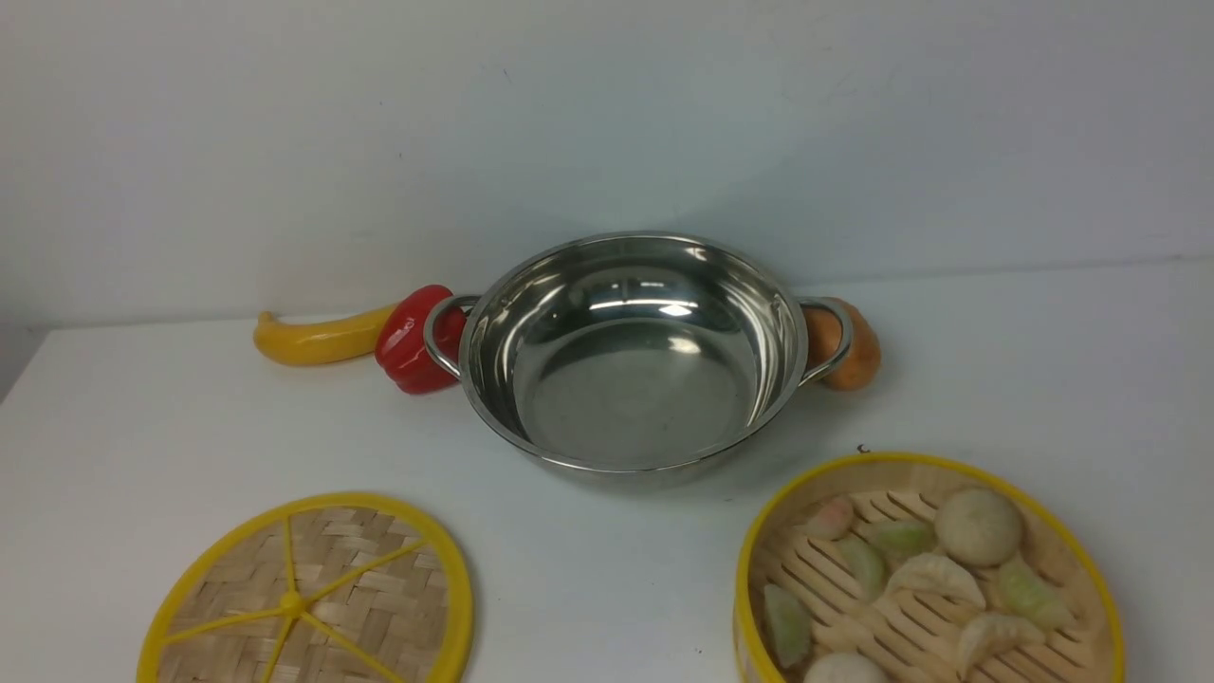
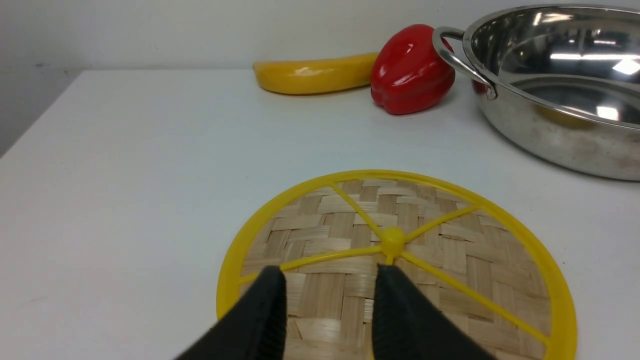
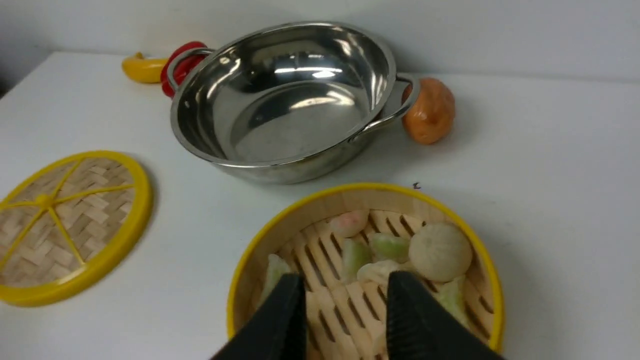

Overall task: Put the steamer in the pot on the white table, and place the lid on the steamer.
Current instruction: 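Reach for and grasp the rim of the bamboo steamer holding the buns with the right gripper, then place the bamboo steamer basket of food into the steel pot with the right gripper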

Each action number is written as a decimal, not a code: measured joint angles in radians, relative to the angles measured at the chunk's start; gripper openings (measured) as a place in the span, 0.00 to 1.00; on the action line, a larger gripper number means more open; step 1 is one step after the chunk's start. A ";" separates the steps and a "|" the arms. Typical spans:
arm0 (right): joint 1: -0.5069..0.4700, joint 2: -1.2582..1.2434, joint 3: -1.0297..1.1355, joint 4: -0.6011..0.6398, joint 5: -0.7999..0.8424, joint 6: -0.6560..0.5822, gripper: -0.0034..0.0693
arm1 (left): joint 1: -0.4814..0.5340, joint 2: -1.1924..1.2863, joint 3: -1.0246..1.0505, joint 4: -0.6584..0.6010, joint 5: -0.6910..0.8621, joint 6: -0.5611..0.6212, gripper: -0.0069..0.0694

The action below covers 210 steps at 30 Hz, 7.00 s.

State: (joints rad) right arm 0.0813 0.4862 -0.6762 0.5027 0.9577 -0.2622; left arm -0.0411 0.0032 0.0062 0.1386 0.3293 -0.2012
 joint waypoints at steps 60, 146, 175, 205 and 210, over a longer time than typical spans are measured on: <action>0.001 0.931 -0.023 -0.169 -0.095 0.159 0.53 | 0.000 0.000 0.000 0.000 0.000 0.000 0.41; 0.002 1.099 -0.302 -0.345 0.086 0.112 0.12 | 0.000 0.000 0.000 0.000 0.000 0.000 0.41; 0.135 1.279 -0.800 -0.423 0.285 0.169 0.12 | 0.000 0.000 0.000 0.000 0.000 0.000 0.41; 0.284 1.779 -1.551 -0.348 0.292 0.179 0.12 | 0.000 0.000 0.000 0.000 0.000 0.000 0.41; 0.284 1.873 -1.662 -0.348 0.295 0.179 0.12 | 0.000 0.000 0.000 0.000 0.000 0.000 0.41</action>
State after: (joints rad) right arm 0.3649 2.3591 -2.3380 0.1551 1.2523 -0.0831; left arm -0.0411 0.0032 0.0062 0.1386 0.3293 -0.2012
